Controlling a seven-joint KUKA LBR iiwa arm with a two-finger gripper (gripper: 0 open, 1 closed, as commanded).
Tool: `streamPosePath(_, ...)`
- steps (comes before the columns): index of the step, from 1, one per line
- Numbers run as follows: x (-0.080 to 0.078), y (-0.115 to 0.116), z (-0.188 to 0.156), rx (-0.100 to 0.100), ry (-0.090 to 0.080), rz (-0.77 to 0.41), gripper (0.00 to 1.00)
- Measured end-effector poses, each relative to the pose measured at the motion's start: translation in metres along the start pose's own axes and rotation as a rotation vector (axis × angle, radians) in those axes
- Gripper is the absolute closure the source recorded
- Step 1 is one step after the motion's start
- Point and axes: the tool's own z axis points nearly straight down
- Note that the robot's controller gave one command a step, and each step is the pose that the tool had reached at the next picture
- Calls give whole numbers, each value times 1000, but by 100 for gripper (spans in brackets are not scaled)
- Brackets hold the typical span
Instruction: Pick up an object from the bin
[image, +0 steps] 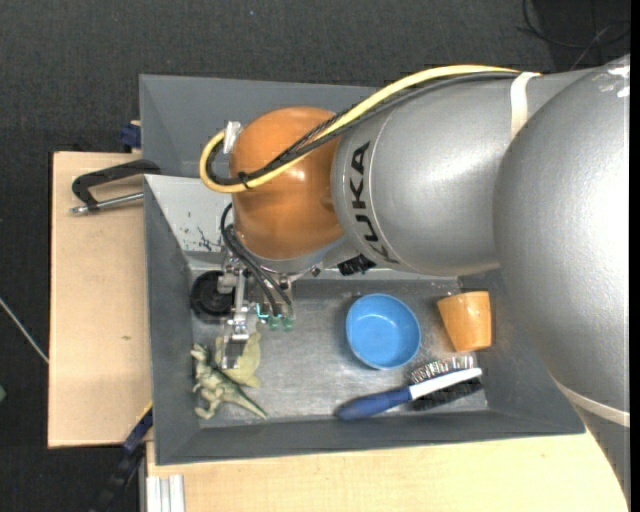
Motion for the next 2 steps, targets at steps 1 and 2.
streamPosePath(1, 4, -28, 86, -5, -21, 131, 0)
streamPosePath(2, 6, -27, 89, -5, -14, 131, 100)
